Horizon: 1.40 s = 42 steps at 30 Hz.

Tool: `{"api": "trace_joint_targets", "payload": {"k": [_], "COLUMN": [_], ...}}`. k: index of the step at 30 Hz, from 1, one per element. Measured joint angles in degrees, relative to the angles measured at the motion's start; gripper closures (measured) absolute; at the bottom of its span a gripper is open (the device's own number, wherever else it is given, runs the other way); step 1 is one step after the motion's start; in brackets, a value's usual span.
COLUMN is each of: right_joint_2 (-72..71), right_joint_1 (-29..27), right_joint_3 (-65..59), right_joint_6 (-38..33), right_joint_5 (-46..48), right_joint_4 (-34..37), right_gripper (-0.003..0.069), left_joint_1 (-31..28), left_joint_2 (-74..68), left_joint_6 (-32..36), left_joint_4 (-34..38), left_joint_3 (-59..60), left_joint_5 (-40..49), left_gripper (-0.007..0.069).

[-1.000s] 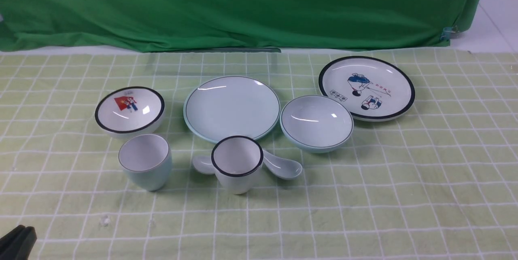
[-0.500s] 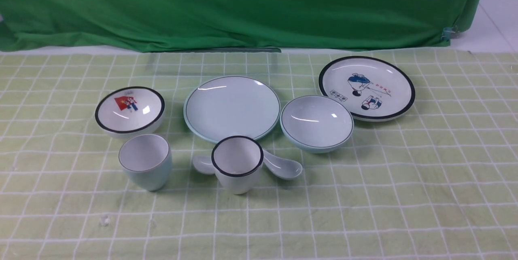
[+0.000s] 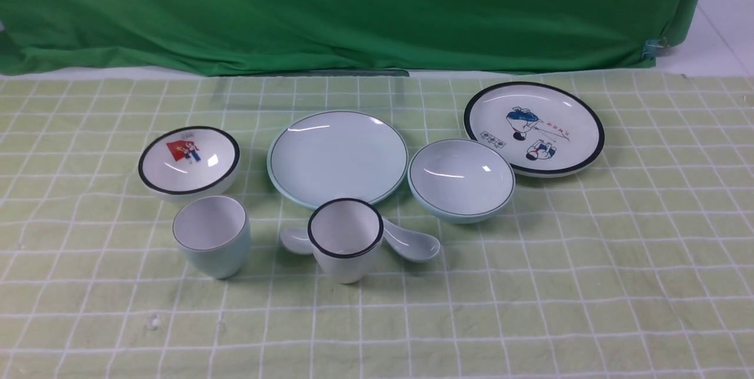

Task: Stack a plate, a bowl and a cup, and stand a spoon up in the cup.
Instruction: Use the right arm to grab a blue rice bowl

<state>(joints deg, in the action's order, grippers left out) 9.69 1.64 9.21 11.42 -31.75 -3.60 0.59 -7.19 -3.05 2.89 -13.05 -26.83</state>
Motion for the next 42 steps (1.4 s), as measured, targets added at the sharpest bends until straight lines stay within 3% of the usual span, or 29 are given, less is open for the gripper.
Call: {"api": "trace_joint_targets", "payload": {"k": [2,6,8,12,14,18,23,28,36,38,42], "right_joint_2": [6.9,21.0,26.0,38.3,42.6,51.2,64.0,74.9,96.6,100.4,105.6], "right_joint_1": [0.0,0.0,0.0,3.5,7.2,14.9,21.5,21.9,21.9,21.8,20.8], "right_joint_3": [5.1,11.5,13.1,19.6,23.2,29.7,38.9,48.0,70.8,74.4,77.5], "right_joint_6": [-4.5,-6.9,-5.9,2.4,-1.3,-13.1,-17.7,-19.5,-17.4,-16.6,-13.8], "right_joint_5": [2.9,7.7,11.1,32.3,42.6,57.9,67.3,66.9,66.8,66.7,66.2], "right_joint_4": [0.0,0.0,-0.1,0.0,0.1,0.1,1.5,5.4,7.0,7.0,6.8], "right_gripper": [0.0631,0.0645,0.0644,0.0641,0.0641,0.0640,0.0633,0.0579,0.0260,0.0230,0.0238], "left_joint_1": [0.0,0.1,0.5,3.9,5.6,6.9,6.9,6.9,6.9,6.9,6.9], "left_joint_2": [-8.0,-22.1,-27.1,-40.0,-44.9,-53.5,-61.8,-64.2,-64.5,-64.5,-64.5], "left_joint_6": [0.0,-0.8,-2.4,-1.1,1.0,4.2,4.9,5.0,5.1,5.1,5.1], "left_joint_4": [-0.3,-0.2,-0.1,0.1,0.4,2.1,5.1,7.2,7.2,7.2,7.0], "left_joint_3": [-8.6,-18.8,-21.7,-30.1,-33.2,-36.4,-36.8,-36.8,-36.9,-36.9,-36.9], "left_joint_5": [5.3,14.5,19.3,40.7,50.9,61.7,63.1,62.6,59.4,59.5,59.9], "left_gripper": [0.0653,0.0653,0.0653,0.0653,0.0653,0.0650,0.0610,0.0552,0.0363,0.0323,0.0278]}}
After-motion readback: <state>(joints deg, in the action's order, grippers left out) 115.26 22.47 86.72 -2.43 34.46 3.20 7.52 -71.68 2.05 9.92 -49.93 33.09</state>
